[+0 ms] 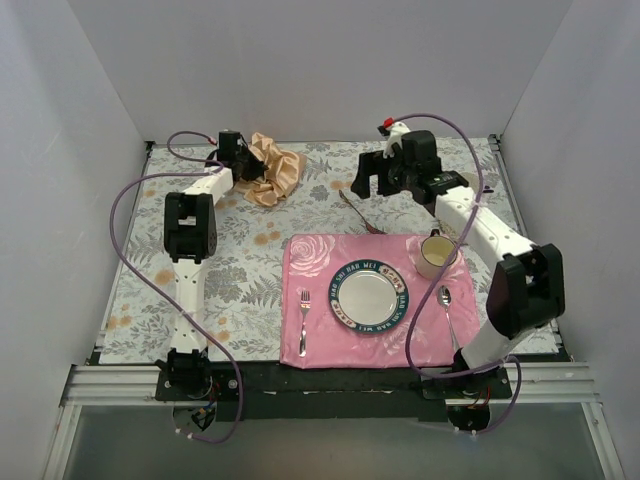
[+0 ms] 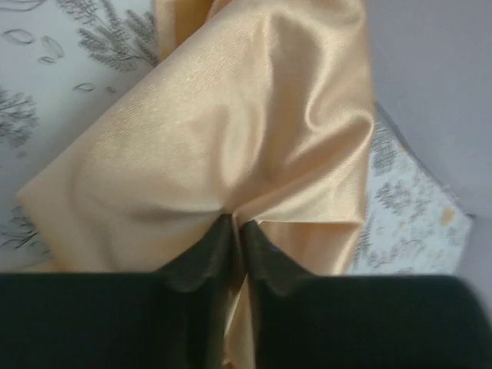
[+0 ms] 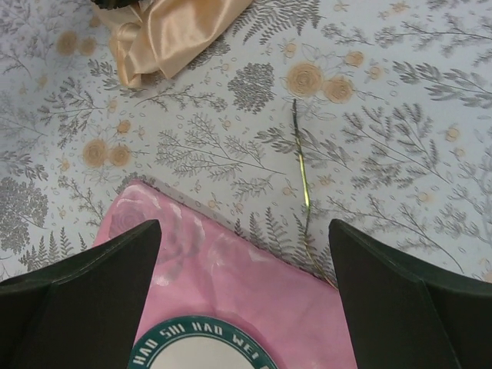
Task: Fold the napkin, place the utensils inside, and roll it up
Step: Grab the napkin with the left arm
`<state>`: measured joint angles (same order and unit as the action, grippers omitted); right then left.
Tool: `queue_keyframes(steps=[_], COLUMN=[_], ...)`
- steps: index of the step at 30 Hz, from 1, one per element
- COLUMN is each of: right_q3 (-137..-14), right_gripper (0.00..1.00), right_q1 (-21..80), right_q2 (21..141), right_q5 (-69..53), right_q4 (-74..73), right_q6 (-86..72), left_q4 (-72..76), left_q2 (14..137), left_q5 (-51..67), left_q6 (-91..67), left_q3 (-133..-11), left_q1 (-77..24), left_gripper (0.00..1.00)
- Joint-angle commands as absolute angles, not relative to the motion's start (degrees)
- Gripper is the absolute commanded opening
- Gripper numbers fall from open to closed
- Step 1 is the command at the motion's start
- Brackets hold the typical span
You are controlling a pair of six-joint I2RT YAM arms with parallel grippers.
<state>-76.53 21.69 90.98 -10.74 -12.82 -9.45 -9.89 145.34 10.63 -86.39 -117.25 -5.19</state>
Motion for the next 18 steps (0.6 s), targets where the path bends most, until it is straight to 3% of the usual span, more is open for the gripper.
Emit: queue_keyframes(steps=[1, 8, 15, 18], right_q3=[-84.27, -106.83, -111.88, -111.80], right_gripper=[0.98, 0.99, 0.99, 0.93], right_q1=[26.10, 35.75, 43.67, 45.96], right_q2=[100.44, 122.31, 130.25, 131.48], right_q5=[-13.71, -18.45, -20.48, -20.30], right_q4=[-10.37, -12.39, -10.90, -10.72], right_q6=[-10.46, -5.38, 5.79, 7.29], left_q4=[-17.56, -18.89, -24.43, -26.98], left_q2=[133.61, 109.46, 88.09, 82.02], left_q5=[2.74, -4.64, -4.14, -2.90], left_q6=[-78.05, -78.39, -80.25, -80.42], left_q3=[-111.11, -87.39, -70.76, -68.03], left_q1=[-5.54, -5.80, -5.80, -5.80], left_gripper=[0.00, 0.00, 0.00, 0.00])
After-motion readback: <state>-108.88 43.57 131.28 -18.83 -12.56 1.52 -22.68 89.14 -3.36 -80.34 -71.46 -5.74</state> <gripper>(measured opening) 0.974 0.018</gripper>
